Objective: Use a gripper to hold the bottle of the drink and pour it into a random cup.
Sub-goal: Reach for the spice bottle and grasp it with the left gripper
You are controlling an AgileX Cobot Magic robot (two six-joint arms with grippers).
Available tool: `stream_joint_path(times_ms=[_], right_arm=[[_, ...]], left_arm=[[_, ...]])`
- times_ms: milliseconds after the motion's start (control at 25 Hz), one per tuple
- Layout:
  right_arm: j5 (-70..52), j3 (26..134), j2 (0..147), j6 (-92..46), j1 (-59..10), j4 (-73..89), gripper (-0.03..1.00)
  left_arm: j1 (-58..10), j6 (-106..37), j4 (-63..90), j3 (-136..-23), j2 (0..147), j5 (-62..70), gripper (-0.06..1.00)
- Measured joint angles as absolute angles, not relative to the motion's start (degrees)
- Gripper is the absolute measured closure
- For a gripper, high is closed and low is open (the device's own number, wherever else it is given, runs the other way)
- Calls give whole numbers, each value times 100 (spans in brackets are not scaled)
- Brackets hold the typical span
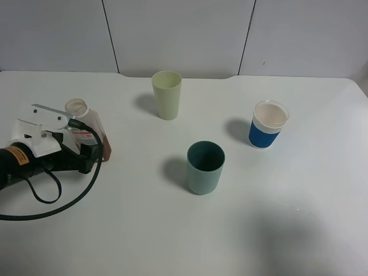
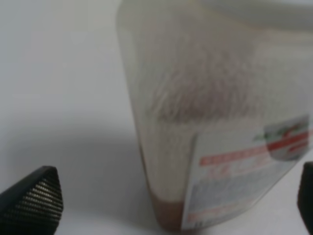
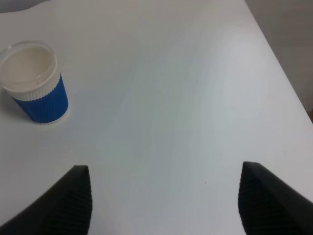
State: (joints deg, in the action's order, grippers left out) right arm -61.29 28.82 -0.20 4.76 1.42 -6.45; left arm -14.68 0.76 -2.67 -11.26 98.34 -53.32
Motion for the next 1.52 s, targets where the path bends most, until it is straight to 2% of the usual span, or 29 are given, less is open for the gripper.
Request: stream_joint_path(times_ms=[440,920,1320,1520], right_arm=[[-6129,2882,-20,476,142,-645,33],[-6129,2882,-20,476,142,-645,33],[-6129,2882,-20,476,142,-645,33],[-6129,2882,-20,476,142,-645,33]], left_arm=[[-1468,-601,-267,-1132,9960,-5706,-2],[-1468,-1405,-459,-1132,9960,-5791,3],[-1468,-1491,-972,-1393,9967,-5668,3],[-1468,-1676,-1120,-1393,9967,-5501,8]])
